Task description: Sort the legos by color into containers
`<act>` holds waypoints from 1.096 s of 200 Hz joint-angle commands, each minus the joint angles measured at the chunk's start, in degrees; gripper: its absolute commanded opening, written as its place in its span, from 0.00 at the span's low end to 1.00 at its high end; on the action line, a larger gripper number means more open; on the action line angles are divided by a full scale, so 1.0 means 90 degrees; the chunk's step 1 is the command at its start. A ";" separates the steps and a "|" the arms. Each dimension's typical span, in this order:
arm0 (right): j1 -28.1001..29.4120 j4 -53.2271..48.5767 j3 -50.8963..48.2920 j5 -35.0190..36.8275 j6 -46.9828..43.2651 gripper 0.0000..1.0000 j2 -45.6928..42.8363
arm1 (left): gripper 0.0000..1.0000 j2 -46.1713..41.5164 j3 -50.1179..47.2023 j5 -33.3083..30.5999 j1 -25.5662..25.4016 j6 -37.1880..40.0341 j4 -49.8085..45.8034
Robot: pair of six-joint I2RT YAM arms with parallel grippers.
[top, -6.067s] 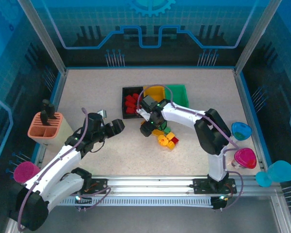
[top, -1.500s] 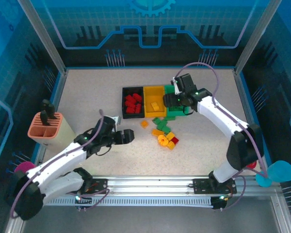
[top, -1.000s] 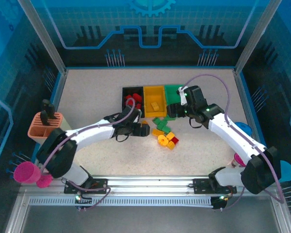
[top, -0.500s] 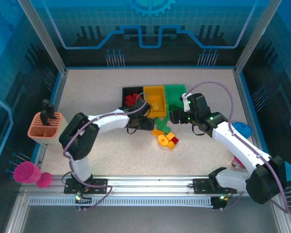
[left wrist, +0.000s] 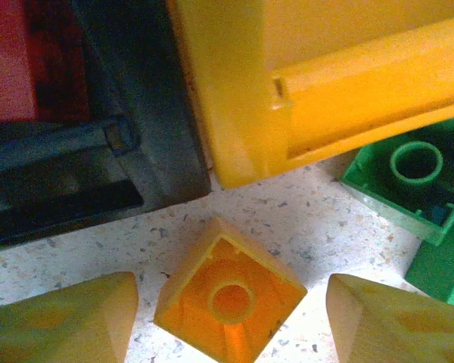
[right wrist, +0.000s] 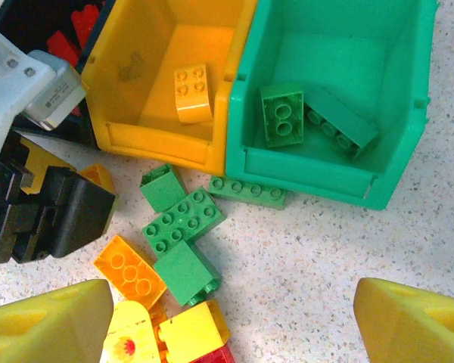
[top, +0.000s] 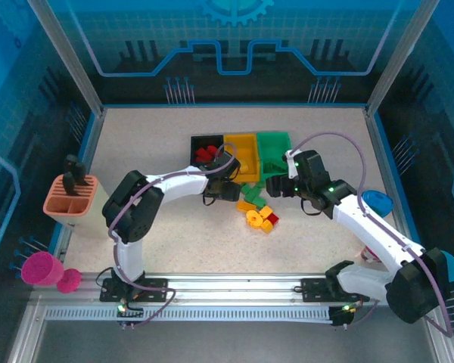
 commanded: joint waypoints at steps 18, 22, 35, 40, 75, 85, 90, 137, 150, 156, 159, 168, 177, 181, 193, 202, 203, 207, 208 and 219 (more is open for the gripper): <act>0.0005 0.0128 -0.0118 -0.0082 0.0123 0.84 -0.0183 | 0.55 0.0148 0.0153 -0.0133 -0.0063 0.0152 -0.0218; -0.0003 0.0126 -0.0131 -0.0084 0.0131 0.84 -0.0188 | 0.54 0.0147 0.0148 -0.0124 -0.0069 0.0161 -0.0196; -0.0003 0.0126 -0.0157 -0.0089 0.0145 0.84 -0.0218 | 0.51 0.0146 0.0120 -0.0129 -0.0085 0.0195 -0.0141; -0.0004 0.0119 -0.0163 -0.0085 0.0162 0.84 -0.0231 | 0.49 0.0157 0.0117 -0.0133 -0.0089 0.0212 -0.0132; -0.0013 0.0050 -0.0233 -0.0047 0.0182 0.84 -0.0364 | 0.39 0.0125 0.0104 -0.0215 -0.0136 0.0231 -0.0149; -0.0013 0.0010 -0.0244 -0.0018 0.0182 0.84 -0.0410 | 0.37 0.0052 0.0112 -0.0271 -0.0181 0.0253 -0.0207; -0.0013 -0.0014 -0.0249 -0.0008 0.0182 0.84 -0.0433 | 0.37 -0.0014 0.0108 -0.0328 -0.0216 0.0264 -0.0236; -0.0044 -0.0068 -0.0414 0.0007 0.0250 0.84 -0.0609 | 0.37 -0.0786 -0.0021 -0.0482 -0.0392 0.0231 -0.0426; -0.0046 -0.0064 -0.0474 -0.0003 0.0302 0.84 -0.0680 | 0.37 -0.1082 -0.0038 -0.0465 -0.0429 0.0228 -0.0452; -0.0052 -0.0045 -0.0509 0.0002 0.0317 0.84 -0.0706 | 0.38 -0.1204 -0.0030 -0.0420 -0.0427 0.0242 -0.0453; -0.0049 -0.0042 -0.0534 -0.0002 0.0332 0.84 -0.0725 | 0.38 -0.1258 -0.0017 -0.0401 -0.0431 0.0247 -0.0453; -0.0052 -0.0007 -0.0582 0.0001 0.0372 0.84 -0.0767 | 0.38 -0.1406 0.0050 -0.0359 -0.0427 0.0293 -0.0471; -0.0052 0.0010 -0.0615 -0.0011 0.0422 0.84 -0.0793 | 0.39 -0.1478 0.0148 -0.0363 -0.0430 0.0364 -0.0486; -0.0052 0.0023 -0.0626 -0.0036 0.0441 0.84 -0.0797 | 0.39 -0.1483 0.0219 -0.0367 -0.0429 0.0404 -0.0496; -0.0052 0.0058 -0.0665 -0.0114 0.0510 0.84 -0.0829 | 0.39 -0.1416 0.0499 -0.0439 -0.0428 0.0511 -0.0590; -0.0046 0.0059 -0.0674 -0.0157 0.0549 0.84 -0.0853 | 0.39 -0.1283 0.0781 -0.0453 -0.0422 0.0596 -0.0690; -0.0044 0.0058 -0.0675 -0.0158 0.0556 0.84 -0.0860 | 0.39 -0.1262 0.0806 -0.0449 -0.0424 0.0604 -0.0698; -0.0042 0.0050 -0.0672 -0.0182 0.0565 0.84 -0.0875 | 0.39 -0.1187 0.0932 -0.0446 -0.0423 0.0632 -0.0739; -0.0042 0.0039 -0.0673 -0.0190 0.0569 0.84 -0.0880 | 0.39 -0.1165 0.0970 -0.0441 -0.0419 0.0636 -0.0747; -0.0028 -0.0009 -0.0699 -0.0264 0.0597 0.84 -0.0960 | 0.39 -0.0933 0.1299 -0.0433 -0.0417 0.0697 -0.0817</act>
